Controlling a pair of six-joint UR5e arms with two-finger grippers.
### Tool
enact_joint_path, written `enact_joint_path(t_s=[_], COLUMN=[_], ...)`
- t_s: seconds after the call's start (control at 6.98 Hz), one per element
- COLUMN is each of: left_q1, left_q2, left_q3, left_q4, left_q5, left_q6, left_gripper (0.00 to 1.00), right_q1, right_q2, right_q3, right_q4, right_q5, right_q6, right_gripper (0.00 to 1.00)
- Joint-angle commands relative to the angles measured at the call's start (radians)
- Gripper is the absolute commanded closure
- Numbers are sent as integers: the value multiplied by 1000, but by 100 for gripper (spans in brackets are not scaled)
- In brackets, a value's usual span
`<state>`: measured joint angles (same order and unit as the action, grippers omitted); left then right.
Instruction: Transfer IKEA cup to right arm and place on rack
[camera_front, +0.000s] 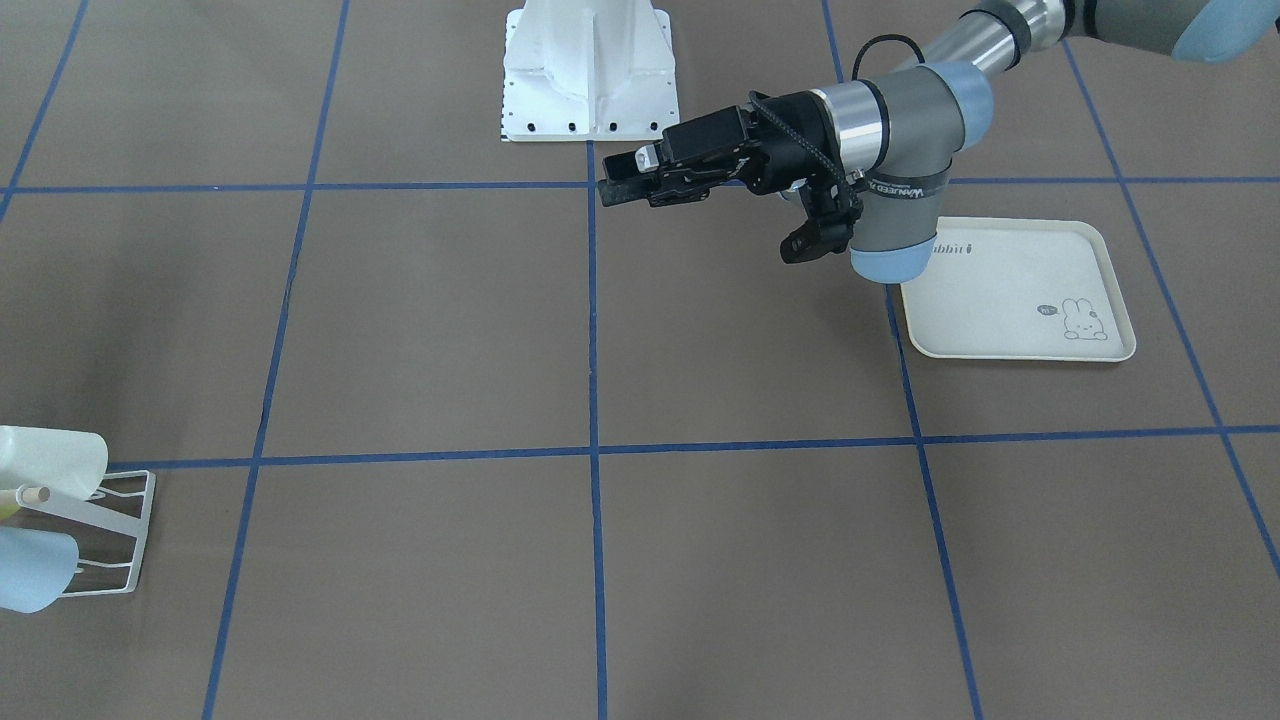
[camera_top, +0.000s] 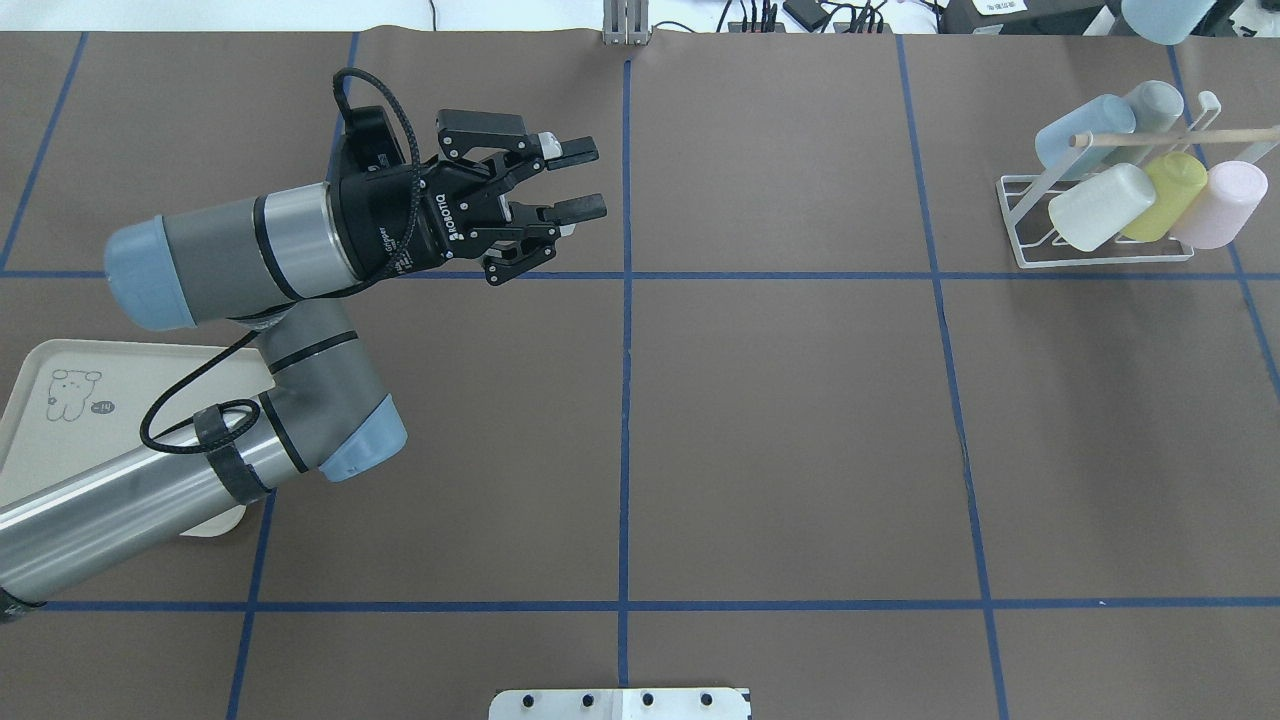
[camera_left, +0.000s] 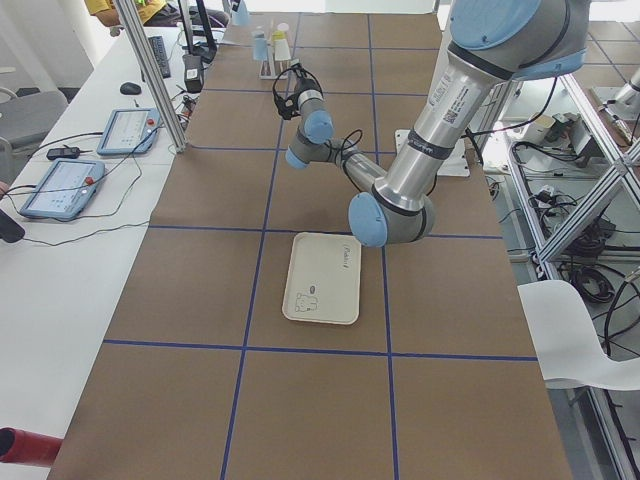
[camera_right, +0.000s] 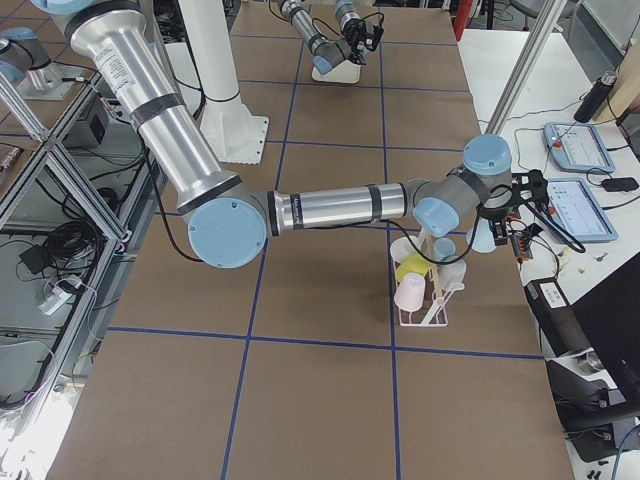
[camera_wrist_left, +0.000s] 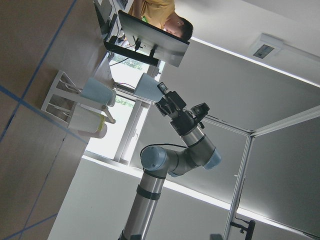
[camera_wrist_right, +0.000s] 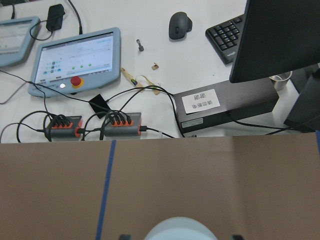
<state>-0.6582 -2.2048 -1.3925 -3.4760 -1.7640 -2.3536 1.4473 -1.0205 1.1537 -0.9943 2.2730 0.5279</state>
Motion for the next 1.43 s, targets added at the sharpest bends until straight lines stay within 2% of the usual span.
enact_joint_path(t_s=[0.0,1.29], left_q1=[5,8], left_q2=[-1,-3], left_q3=[15,23], left_q4=[0,2], left_q5=[2,8], left_q6=[2,2], left_gripper=[46,46], right_q1=[10,-7], right_q2=[-10,-69], right_q3=[-41,-55], right_q4=[-122,-118], right_q5=[-30,-26], right_q6=[-158,-161], right_gripper=[100,100])
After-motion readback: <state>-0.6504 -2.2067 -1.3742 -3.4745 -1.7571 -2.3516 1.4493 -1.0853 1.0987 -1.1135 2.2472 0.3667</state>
